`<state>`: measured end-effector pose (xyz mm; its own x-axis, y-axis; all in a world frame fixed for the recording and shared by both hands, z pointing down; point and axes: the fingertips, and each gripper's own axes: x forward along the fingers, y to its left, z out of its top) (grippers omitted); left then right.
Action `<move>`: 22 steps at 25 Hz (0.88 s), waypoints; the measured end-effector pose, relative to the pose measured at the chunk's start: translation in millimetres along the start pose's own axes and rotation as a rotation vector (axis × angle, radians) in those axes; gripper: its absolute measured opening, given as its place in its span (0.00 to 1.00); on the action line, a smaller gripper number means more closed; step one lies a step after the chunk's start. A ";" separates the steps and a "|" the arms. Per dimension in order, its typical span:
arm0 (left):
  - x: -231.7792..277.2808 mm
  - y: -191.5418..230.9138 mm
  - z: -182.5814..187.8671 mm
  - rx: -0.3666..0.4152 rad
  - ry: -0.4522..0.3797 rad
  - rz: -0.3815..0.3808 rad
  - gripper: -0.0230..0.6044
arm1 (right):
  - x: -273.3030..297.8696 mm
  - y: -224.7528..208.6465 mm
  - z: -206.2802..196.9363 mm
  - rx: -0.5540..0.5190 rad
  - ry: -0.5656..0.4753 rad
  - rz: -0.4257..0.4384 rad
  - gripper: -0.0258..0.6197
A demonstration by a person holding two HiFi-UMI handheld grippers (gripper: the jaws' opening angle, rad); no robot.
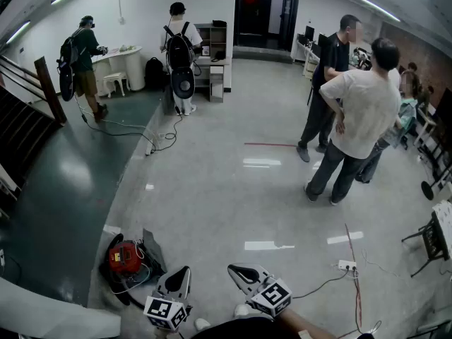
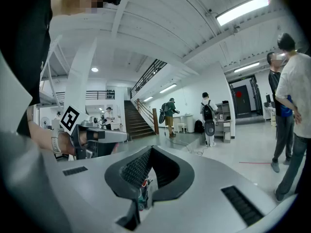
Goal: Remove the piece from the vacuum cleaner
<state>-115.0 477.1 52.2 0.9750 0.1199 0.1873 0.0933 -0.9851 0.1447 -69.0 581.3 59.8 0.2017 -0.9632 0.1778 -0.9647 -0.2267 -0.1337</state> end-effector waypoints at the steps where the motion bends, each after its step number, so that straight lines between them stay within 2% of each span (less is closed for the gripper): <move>1: 3.3 -1.8 -3.4 -0.002 -0.005 0.011 0.05 | -3.4 -2.6 -0.4 -0.009 0.001 0.003 0.08; 6: 26.0 -16.2 -6.0 -0.011 -0.016 0.019 0.05 | -18.1 -23.9 1.0 -0.036 -0.001 0.002 0.08; 10: 43.8 -22.2 -10.1 0.050 -0.009 0.029 0.05 | -25.8 -47.3 -0.2 -0.030 -0.025 -0.005 0.08; 14: 56.9 -20.5 -5.5 0.070 -0.003 0.066 0.05 | -28.4 -72.8 -1.2 -0.002 -0.050 -0.006 0.08; 22: 72.3 24.6 -2.0 0.060 0.016 0.130 0.05 | 10.4 -98.3 10.6 0.018 -0.029 0.002 0.08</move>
<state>-42.6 461.7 71.2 0.9762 -0.0075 0.2165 -0.0209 -0.9980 0.0597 29.7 592.1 64.5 0.2045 -0.9675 0.1490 -0.9620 -0.2267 -0.1521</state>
